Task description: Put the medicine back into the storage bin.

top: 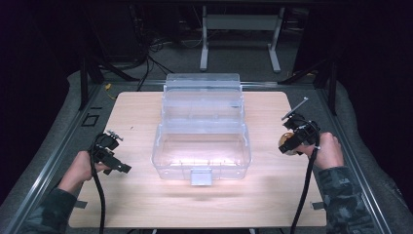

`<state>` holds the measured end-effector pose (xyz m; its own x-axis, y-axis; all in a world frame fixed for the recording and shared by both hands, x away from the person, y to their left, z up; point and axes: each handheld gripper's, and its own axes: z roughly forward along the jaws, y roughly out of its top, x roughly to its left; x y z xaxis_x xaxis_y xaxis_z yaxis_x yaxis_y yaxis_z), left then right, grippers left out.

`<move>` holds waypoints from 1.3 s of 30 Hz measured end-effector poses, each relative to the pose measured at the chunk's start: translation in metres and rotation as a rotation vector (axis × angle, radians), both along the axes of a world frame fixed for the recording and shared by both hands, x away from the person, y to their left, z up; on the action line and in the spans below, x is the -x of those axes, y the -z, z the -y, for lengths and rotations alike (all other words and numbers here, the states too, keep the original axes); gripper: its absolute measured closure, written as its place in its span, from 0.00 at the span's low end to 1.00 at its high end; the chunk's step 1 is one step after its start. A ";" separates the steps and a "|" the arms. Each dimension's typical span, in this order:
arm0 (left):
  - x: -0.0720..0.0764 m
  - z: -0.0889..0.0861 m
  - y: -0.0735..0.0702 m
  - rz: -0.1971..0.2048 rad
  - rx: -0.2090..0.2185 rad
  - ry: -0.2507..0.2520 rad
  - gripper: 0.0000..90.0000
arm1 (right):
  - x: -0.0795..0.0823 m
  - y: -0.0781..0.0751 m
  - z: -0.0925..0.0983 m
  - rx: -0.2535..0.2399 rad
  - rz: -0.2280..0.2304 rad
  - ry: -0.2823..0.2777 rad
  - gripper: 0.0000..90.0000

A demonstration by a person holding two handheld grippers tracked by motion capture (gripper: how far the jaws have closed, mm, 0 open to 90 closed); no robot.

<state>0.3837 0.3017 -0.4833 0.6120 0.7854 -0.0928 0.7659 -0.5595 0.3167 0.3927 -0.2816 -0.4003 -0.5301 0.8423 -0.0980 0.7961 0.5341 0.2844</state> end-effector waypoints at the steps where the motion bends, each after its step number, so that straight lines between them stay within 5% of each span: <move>1: -0.001 -0.001 -0.001 0.000 0.006 0.002 0.00 | -0.002 -0.004 -0.002 -0.001 0.003 -0.010 0.22; 6: -0.004 -0.006 -0.003 -0.013 -0.006 -0.009 0.00 | -0.008 -0.013 -0.012 0.042 0.009 -0.023 0.22; 7: -0.004 -0.007 -0.004 -0.010 -0.008 -0.014 0.00 | -0.010 -0.014 -0.013 0.001 -0.003 -0.043 0.22; 9: -0.004 -0.008 -0.005 -0.011 -0.007 -0.020 0.00 | -0.011 -0.015 -0.016 -0.002 -0.002 -0.050 0.22; 20: -0.002 -0.012 -0.004 -0.012 -0.013 -0.035 0.01 | -0.011 -0.034 -0.044 0.030 0.038 -0.092 0.22; 22: -0.003 -0.012 -0.004 -0.015 -0.014 -0.039 0.01 | -0.012 -0.035 -0.048 0.011 0.033 -0.111 0.22; 26: -0.003 -0.011 0.000 -0.024 -0.015 -0.035 0.01 | -0.013 -0.037 -0.059 0.048 0.041 -0.126 0.22; 29: -0.003 -0.009 0.001 -0.027 -0.019 -0.032 0.00 | -0.015 -0.039 -0.067 0.036 0.019 -0.152 0.22; 30: -0.003 -0.009 0.001 -0.027 -0.019 -0.032 0.00 | -0.015 -0.036 -0.070 -0.005 0.033 -0.160 0.22; 32: -0.003 -0.007 -0.001 -0.022 -0.024 -0.027 0.00 | -0.015 -0.037 -0.076 0.038 0.045 -0.165 0.22; 35: -0.003 -0.008 -0.002 -0.017 -0.023 -0.026 0.00 | -0.016 -0.034 -0.081 -0.012 0.033 -0.187 0.22; 36: -0.003 -0.008 -0.002 -0.017 -0.022 -0.028 0.00 | -0.016 -0.033 -0.087 0.025 0.046 -0.185 0.22; 39: -0.003 -0.007 -0.001 -0.020 -0.024 -0.026 0.00 | -0.018 -0.032 -0.092 0.030 0.042 -0.189 0.22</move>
